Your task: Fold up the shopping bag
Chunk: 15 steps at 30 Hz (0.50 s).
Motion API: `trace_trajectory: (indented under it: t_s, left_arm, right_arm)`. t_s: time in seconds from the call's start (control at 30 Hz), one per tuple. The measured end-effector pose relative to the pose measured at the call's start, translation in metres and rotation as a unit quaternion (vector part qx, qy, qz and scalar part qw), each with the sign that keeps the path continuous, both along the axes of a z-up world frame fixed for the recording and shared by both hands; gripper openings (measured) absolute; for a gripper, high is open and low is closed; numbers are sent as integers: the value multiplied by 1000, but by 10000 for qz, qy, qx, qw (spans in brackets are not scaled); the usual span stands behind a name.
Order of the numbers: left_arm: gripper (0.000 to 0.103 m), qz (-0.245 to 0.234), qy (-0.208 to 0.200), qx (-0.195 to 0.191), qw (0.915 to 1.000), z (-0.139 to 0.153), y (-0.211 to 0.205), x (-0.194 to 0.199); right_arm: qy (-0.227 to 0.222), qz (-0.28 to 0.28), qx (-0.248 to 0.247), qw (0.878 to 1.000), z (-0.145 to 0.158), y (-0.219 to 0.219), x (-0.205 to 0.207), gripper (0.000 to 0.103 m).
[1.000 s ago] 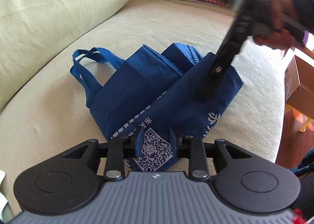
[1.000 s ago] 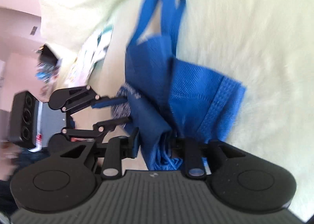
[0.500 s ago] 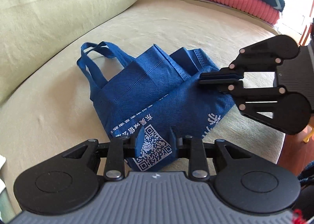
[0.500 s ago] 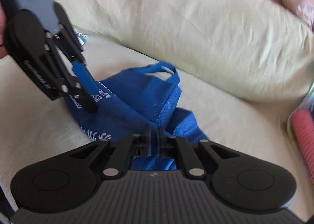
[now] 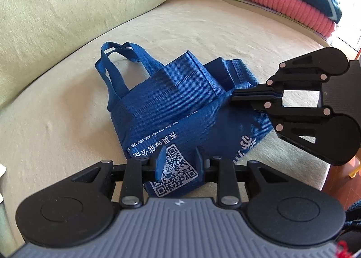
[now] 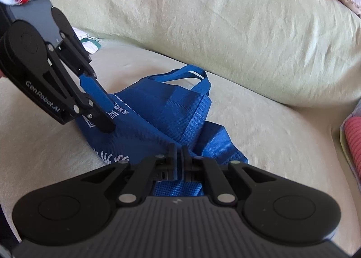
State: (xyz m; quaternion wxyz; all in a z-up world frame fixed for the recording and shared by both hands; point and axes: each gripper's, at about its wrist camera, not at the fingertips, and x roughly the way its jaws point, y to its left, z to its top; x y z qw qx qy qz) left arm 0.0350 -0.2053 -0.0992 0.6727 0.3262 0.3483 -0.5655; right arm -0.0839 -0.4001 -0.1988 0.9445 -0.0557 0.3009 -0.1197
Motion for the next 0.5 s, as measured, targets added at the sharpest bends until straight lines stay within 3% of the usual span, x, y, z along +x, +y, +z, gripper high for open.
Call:
trace_trajectory:
  t_s: [0.2,0.37,0.4,0.47,0.5]
  left_arm:
    - [35,19,75,-4,10000,1,1,3]
    - [35,36,138,0,9999,1,1,5]
    - [35,29,150,-2,9999,1,0,5]
    - [35,8,178,-3,9998,1,0,7]
    - [35,-4,193,-2,9998,1,-1,7]
  right_arm:
    - [-19,45,-184,9998,-1,4,0,5]
    - [102,501,-1014,9935,7,17,-8,8]
    - [100,663,-1244,9900,9,22,-14,11]
    - [78,1175,-1678,9788,9,33,-31,44]
    - [114,1424,-1901,9713,6,38,-38,49]
